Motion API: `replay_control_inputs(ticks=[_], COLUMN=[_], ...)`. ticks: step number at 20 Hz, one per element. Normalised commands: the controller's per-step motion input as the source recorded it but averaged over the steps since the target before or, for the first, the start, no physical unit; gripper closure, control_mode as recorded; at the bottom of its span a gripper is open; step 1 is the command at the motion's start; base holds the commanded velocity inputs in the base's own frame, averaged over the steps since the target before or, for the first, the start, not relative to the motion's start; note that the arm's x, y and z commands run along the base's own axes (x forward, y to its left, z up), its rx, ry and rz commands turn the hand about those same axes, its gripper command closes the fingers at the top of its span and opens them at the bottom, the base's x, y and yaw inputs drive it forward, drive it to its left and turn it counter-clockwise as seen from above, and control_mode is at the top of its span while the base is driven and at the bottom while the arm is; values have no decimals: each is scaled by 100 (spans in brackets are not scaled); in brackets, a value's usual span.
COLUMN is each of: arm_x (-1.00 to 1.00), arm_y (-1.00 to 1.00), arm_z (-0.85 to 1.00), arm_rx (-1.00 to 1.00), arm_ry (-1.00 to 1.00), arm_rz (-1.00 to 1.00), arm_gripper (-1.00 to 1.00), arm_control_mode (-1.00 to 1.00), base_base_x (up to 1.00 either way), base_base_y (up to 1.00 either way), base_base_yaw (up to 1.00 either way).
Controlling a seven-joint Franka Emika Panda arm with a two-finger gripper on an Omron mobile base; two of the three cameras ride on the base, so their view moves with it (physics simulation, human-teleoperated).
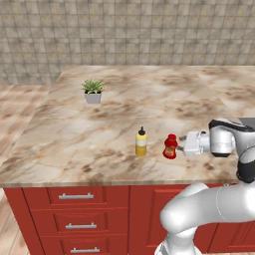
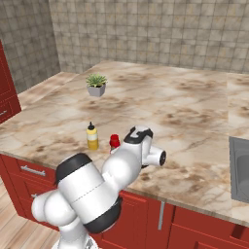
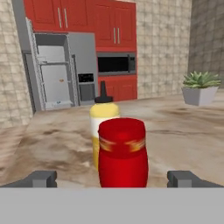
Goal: Place the ketchup and mustard from the counter to the top shelf of the fridge. If the existing items in the fridge are on the top shelf, move them to other shelves.
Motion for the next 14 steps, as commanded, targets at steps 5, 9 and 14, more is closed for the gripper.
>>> replay_control_inputs(ticks=[5,9,14], arm_x=[9,3,6], arm_y=[2,7,15], arm_z=[-6,-7,-3], arm_rx=[0,0,0], arm_ry=[0,0,0], arm_rz=[0,0,0], arm_gripper=[-100,-100,-100], arm_control_mode=[-100,-100,-100], base_base_x=[0,0,0], base_base_y=[0,0,0], base_base_yaw=[0,0,0])
